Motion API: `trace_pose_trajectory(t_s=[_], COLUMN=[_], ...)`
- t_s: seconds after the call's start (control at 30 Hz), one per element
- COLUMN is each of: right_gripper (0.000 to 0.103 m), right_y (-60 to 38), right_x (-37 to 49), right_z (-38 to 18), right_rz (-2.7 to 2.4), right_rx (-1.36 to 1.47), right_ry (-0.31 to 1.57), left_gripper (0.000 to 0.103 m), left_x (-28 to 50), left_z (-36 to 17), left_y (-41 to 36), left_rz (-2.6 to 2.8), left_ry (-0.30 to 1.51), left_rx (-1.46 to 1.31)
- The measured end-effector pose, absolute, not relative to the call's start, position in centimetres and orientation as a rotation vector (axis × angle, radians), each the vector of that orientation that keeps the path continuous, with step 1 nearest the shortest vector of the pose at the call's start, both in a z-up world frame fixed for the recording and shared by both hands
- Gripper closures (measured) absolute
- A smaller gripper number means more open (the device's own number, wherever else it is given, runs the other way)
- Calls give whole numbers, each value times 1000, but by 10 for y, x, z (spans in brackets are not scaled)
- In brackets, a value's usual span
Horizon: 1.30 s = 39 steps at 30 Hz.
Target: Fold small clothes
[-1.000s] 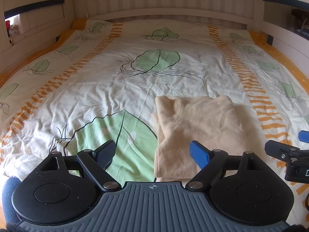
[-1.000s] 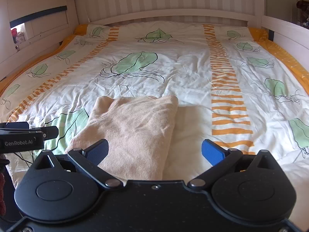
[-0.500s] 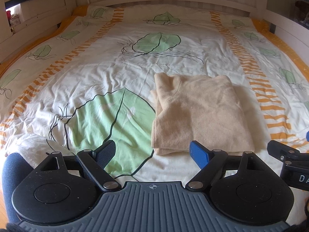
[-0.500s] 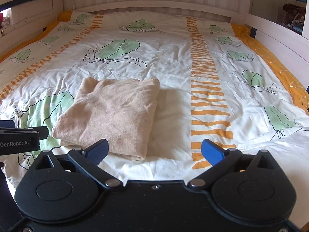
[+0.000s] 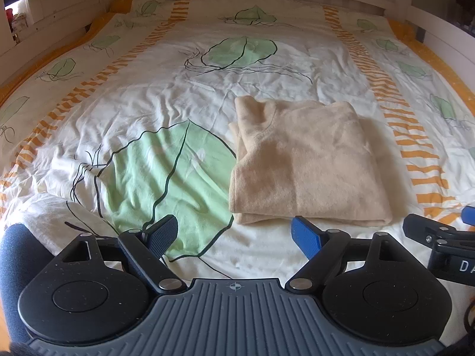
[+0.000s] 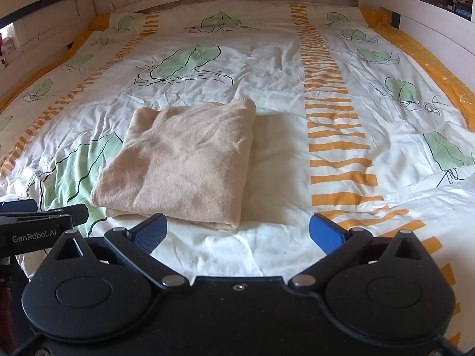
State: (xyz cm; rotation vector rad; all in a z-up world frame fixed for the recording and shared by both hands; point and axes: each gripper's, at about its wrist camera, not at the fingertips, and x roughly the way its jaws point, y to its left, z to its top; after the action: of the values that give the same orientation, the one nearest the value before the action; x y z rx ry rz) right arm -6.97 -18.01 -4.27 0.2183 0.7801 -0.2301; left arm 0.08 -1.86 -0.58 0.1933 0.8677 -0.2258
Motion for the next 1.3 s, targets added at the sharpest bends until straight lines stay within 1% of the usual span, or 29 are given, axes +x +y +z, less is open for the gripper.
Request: trace_pose_trajectory(t_s=[1.3], right_gripper=[1], right_y=[-180], right_x=[-57], right_z=[-52], right_rz=[-199], right_rx=[240], right_ry=[827], left_gripper=[20], left_x=[8], left_z=[-13], left_y=[-25], left_rz=[-262], left_ry=[910], left_rx=[204])
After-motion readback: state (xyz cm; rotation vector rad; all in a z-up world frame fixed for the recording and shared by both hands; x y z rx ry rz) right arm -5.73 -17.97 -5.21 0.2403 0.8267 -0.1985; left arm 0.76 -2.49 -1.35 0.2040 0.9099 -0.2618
